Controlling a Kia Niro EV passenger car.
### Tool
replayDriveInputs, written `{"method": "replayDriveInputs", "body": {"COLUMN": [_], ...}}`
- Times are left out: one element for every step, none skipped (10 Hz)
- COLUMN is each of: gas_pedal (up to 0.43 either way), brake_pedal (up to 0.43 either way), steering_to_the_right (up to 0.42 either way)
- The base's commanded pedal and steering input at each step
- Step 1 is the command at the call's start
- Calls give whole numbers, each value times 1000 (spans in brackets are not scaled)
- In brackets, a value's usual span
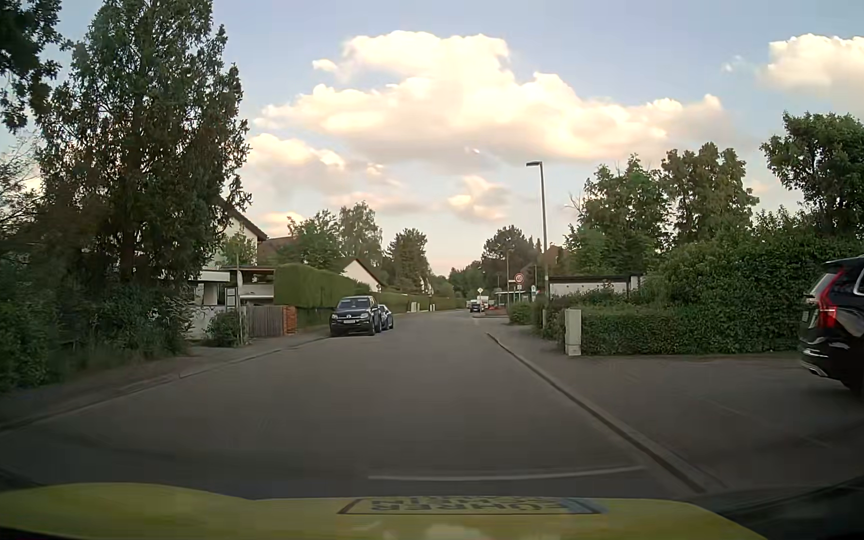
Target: Follow the waypoints while adhering to traffic rules and regulations
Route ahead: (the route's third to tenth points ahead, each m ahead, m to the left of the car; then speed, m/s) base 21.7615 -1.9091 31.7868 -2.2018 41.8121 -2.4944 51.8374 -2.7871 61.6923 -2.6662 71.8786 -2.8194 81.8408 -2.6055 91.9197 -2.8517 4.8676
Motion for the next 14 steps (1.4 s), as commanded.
{"method": "replayDriveInputs", "body": {"gas_pedal": [59,59,59,59,59,59,59,59,59,59,59,59,59,59], "brake_pedal": [0,0,0,0,0,0,0,0,0,0,0,0,0,0], "steering_to_the_right": [0,0,0,0,0,0,0,0,0,0,0,0,0,0]}}
